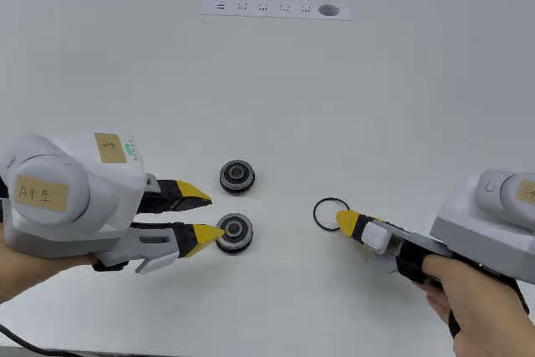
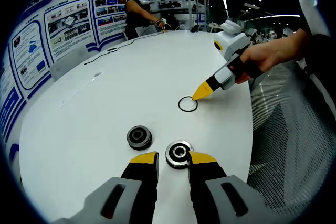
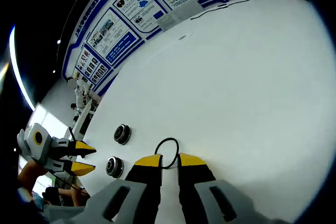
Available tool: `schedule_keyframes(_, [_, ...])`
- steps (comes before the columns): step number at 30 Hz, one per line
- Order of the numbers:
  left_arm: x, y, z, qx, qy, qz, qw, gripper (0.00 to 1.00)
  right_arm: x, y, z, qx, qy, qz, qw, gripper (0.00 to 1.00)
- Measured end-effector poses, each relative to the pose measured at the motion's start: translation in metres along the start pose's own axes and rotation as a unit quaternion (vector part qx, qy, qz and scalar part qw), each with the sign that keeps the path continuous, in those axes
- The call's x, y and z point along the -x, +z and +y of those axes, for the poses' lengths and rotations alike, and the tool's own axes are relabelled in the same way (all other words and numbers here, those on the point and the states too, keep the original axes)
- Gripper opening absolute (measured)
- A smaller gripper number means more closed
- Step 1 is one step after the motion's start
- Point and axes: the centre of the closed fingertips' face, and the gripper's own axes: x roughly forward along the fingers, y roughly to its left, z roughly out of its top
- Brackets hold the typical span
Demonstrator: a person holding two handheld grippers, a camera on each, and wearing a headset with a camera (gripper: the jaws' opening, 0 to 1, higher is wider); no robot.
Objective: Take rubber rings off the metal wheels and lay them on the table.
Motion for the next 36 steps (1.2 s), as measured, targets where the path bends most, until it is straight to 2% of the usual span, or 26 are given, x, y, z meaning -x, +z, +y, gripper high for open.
schedule_keyframes(3, [-0.001,0.002,0.000,-0.001,-0.001,-0.002,1.0000,0.23,0.002,0.002,0.001,0.017,0.002,-0.006,0.9998,0.15])
schedule_keyframes(6, [-0.002,0.002,0.001,-0.002,-0.001,-0.001,1.0000,0.23,0.002,0.002,0.001,0.059,-0.004,-0.001,0.9983,0.18])
schedule_keyframes(12, [-0.002,0.003,0.000,-0.002,-0.003,-0.004,1.0000,0.23,0.003,0.006,0.000,0.083,-0.009,-0.008,0.9965,0.23])
schedule_keyframes(16, [-0.003,0.002,0.000,-0.004,-0.004,0.001,1.0000,0.22,0.006,0.012,0.005,0.072,0.003,-0.024,0.9971,0.23])
schedule_keyframes(19, [-0.005,0.000,0.001,-0.004,-0.004,0.003,1.0000,0.22,0.006,0.012,0.006,0.070,0.002,-0.023,0.9973,0.23])
schedule_keyframes(25, [-0.013,-0.001,-0.006,-0.009,-0.016,0.008,0.9998,0.22,0.005,0.010,0.020,0.058,0.025,-0.027,0.9977,0.22])
schedule_keyframes(36, [-0.022,-0.005,-0.009,-0.014,-0.032,0.016,0.9993,0.20,0.001,0.002,0.038,0.051,0.055,-0.012,0.9971,0.22])
